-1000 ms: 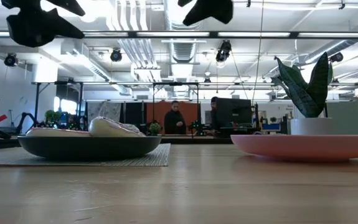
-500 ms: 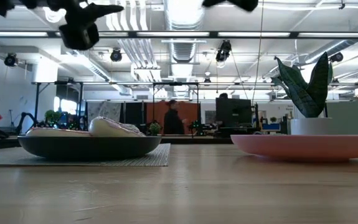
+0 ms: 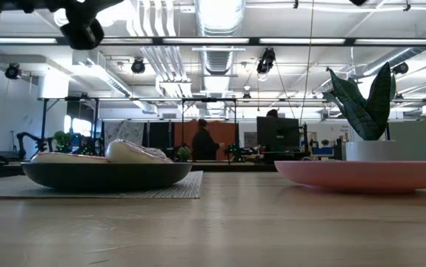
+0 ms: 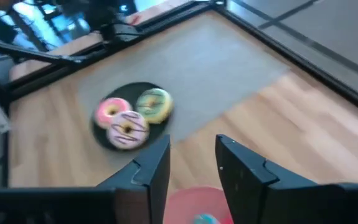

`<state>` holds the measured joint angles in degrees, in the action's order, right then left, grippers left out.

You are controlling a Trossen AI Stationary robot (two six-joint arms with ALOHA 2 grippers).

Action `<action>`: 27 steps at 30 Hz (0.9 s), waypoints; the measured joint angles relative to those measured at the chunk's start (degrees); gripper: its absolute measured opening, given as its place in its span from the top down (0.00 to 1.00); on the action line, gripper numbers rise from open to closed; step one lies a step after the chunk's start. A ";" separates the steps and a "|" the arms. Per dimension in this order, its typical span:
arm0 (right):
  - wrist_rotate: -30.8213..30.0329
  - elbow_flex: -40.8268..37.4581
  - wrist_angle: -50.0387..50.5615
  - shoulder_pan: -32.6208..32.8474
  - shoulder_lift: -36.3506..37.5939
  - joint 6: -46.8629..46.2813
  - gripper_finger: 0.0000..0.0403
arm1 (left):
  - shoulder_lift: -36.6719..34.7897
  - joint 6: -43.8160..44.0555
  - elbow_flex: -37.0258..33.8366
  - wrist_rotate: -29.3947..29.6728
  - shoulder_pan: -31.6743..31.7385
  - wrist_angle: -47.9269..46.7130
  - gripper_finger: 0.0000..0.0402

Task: Pick & Place donuts
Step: Return to Home Position

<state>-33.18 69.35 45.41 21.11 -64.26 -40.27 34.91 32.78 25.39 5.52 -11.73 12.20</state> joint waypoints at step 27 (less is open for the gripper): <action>10.78 -42.24 -40.03 -0.01 40.30 17.79 0.73 | -13.79 -2.92 -17.01 -2.44 0.73 7.32 0.61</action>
<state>-22.40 27.11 5.38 21.10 -23.96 -22.48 21.12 29.87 8.37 3.08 -11.00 19.51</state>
